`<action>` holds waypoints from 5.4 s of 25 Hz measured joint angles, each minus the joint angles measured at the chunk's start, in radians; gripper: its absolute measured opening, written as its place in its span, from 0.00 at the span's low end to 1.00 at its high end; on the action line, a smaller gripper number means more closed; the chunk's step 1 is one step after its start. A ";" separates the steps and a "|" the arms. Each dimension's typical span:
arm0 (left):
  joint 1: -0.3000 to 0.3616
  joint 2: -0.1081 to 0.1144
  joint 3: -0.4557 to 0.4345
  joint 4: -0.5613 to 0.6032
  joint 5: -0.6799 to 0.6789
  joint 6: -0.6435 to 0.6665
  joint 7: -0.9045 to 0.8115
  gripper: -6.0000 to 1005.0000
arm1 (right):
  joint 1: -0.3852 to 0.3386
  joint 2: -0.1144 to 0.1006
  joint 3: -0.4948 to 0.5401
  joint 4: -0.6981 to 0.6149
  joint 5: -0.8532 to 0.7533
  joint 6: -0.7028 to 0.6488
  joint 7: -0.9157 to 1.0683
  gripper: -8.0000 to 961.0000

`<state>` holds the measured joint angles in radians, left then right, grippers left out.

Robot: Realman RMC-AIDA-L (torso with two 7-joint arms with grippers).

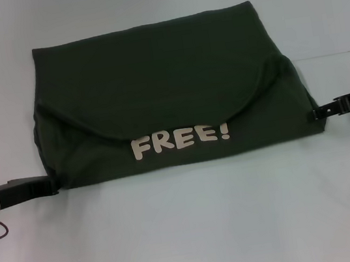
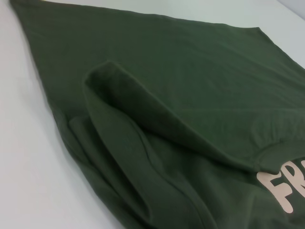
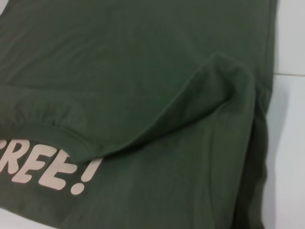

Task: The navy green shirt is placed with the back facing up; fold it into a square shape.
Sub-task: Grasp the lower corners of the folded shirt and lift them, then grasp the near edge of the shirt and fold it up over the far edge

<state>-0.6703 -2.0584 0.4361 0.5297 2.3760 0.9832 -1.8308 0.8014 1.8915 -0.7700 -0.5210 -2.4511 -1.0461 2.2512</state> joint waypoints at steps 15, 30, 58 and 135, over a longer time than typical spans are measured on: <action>0.000 0.000 0.000 -0.002 0.000 0.000 0.000 0.04 | 0.009 0.090 -0.042 0.024 -0.004 0.166 -0.035 0.94; -0.005 0.000 0.000 -0.003 -0.002 0.000 0.001 0.05 | 0.014 0.101 -0.057 0.059 -0.005 0.228 -0.045 0.79; -0.009 0.000 -0.005 -0.004 -0.002 0.001 -0.004 0.04 | -0.005 0.098 -0.063 0.050 -0.005 0.229 -0.047 0.11; -0.097 0.065 -0.289 -0.078 -0.164 -0.011 0.003 0.05 | 0.092 0.126 0.170 0.000 0.199 0.319 -0.362 0.18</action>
<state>-0.7668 -1.9938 0.1473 0.4514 2.2123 0.9722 -1.8280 0.8938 2.0176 -0.5997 -0.5215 -2.2518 -0.7266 1.8889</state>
